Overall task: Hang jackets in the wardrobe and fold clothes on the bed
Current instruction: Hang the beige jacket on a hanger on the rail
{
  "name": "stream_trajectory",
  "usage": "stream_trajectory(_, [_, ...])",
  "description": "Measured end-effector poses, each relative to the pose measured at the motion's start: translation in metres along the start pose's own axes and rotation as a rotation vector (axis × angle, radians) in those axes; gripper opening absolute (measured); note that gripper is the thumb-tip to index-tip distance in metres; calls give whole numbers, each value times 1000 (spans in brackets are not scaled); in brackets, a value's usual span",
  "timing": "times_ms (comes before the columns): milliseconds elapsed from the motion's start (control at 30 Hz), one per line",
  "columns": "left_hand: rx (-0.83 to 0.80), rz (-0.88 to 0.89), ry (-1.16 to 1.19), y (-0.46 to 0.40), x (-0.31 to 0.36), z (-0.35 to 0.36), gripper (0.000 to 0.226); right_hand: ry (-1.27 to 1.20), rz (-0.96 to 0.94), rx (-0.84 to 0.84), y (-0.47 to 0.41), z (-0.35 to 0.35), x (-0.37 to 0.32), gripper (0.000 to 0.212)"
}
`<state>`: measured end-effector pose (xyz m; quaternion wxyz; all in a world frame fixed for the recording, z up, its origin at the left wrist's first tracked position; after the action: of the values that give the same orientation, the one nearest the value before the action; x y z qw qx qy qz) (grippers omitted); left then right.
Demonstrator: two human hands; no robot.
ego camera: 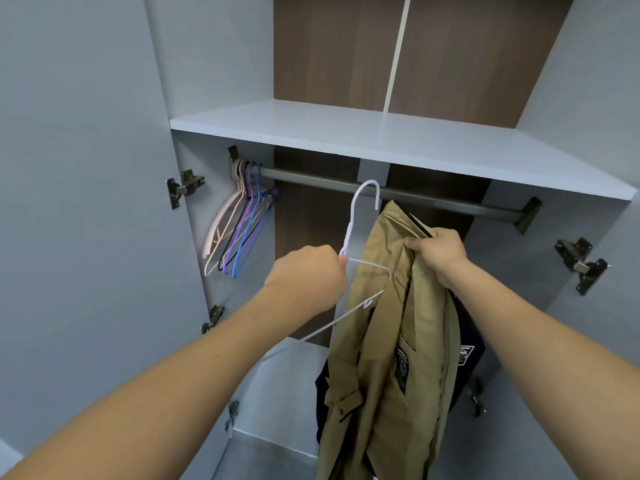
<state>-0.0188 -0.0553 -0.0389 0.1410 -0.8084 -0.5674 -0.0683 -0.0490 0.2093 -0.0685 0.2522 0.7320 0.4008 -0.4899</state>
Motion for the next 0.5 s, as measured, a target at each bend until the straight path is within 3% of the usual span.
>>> stream_trajectory(300, [9, 44, 179, 8, -2, -33, 51, -218, 27, 21, -1, -16, 1, 13])
stream_trajectory(500, [42, 91, 328, -12, 20, 17, 51, -389, 130, -158, 21, 15, -21, 24])
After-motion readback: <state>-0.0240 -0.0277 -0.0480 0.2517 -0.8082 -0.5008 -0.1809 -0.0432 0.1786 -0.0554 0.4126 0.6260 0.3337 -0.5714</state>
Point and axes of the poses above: each hand's wrist, its own y-axis away from the middle knuckle, its own z-axis out of the palm, x = y × z, the point moved 6 cm from there along -y, towards the middle knuckle, and after that the axes turned 1 degree about -x, right-handed, at the moved point
